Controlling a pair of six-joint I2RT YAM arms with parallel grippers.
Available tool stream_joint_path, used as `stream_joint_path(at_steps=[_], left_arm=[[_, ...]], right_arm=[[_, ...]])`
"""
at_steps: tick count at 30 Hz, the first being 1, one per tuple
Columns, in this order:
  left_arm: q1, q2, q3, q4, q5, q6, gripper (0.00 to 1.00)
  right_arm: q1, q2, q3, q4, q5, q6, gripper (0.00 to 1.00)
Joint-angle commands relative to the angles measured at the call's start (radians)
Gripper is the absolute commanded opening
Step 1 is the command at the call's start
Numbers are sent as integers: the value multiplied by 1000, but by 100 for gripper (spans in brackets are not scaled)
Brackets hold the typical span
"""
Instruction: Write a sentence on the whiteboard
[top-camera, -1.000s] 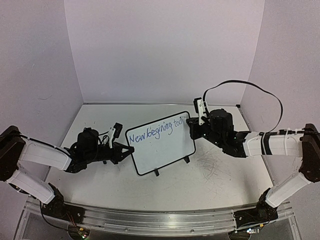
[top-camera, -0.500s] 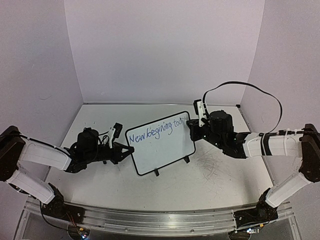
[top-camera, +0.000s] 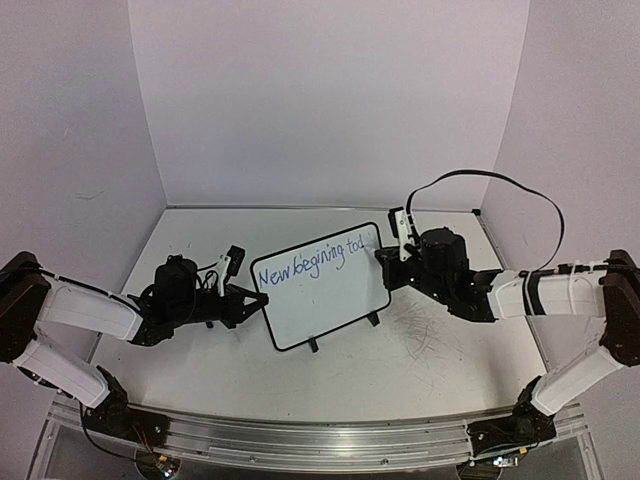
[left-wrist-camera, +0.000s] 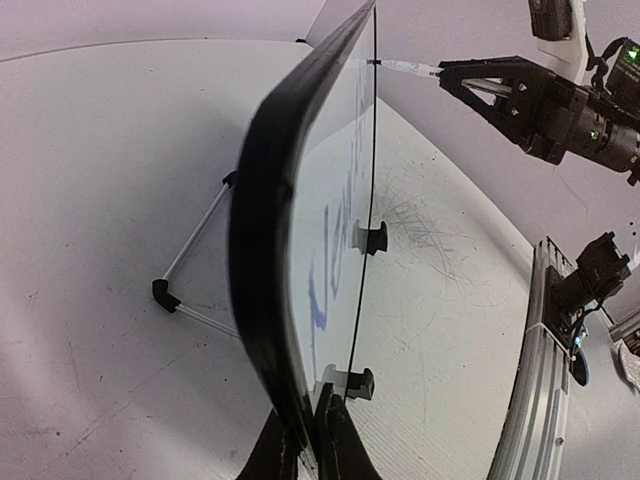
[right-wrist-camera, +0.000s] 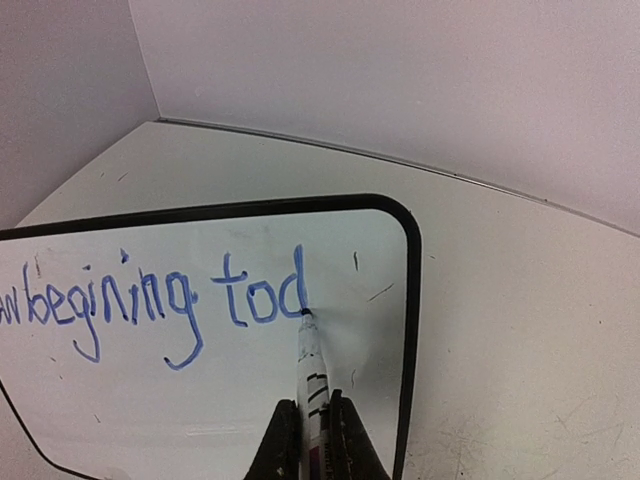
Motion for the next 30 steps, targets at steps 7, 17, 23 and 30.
stream_joint_path(at_steps=[7,17,23,30], left_arm=[[9,-6,-10,-65,-85,49,0],[9,-14,-10,-66,-82,47,0],[9,-21,-10,-70,-85,47,0],[9,-12,-5,-70,-82,51,0]], right_arm=[[-3,-102,-11,4,-16,12,0],[-10,-55,38,13,27,0,0],[-10,-31,54,14,42,-1,0],[-11,-23,55,19,74,-3,0]])
